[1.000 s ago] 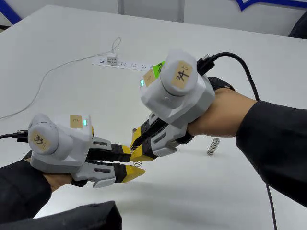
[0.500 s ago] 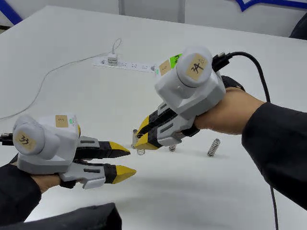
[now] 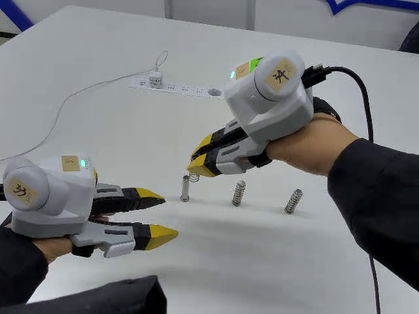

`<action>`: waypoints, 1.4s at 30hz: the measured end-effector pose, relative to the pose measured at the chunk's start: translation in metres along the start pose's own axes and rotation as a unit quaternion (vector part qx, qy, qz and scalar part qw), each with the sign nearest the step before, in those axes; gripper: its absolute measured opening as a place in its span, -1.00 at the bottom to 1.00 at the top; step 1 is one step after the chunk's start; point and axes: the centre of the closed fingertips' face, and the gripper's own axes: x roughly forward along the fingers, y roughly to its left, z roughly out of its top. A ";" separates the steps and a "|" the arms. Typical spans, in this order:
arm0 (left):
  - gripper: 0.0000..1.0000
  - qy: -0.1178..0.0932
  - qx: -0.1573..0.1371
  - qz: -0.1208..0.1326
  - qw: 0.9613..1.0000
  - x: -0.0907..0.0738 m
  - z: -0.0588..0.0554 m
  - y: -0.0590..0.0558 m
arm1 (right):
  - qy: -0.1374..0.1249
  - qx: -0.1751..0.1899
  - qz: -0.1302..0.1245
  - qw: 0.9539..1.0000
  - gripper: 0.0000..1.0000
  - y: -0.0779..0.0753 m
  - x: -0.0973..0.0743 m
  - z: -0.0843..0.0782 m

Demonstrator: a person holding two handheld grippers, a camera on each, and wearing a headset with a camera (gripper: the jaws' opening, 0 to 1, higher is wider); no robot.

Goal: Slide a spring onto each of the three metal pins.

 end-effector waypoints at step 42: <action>0.29 -0.011 -0.032 0.018 0.999 0.000 0.000 0.005 | 0.007 0.078 -0.016 0.997 -0.77 -0.026 0.046 -0.024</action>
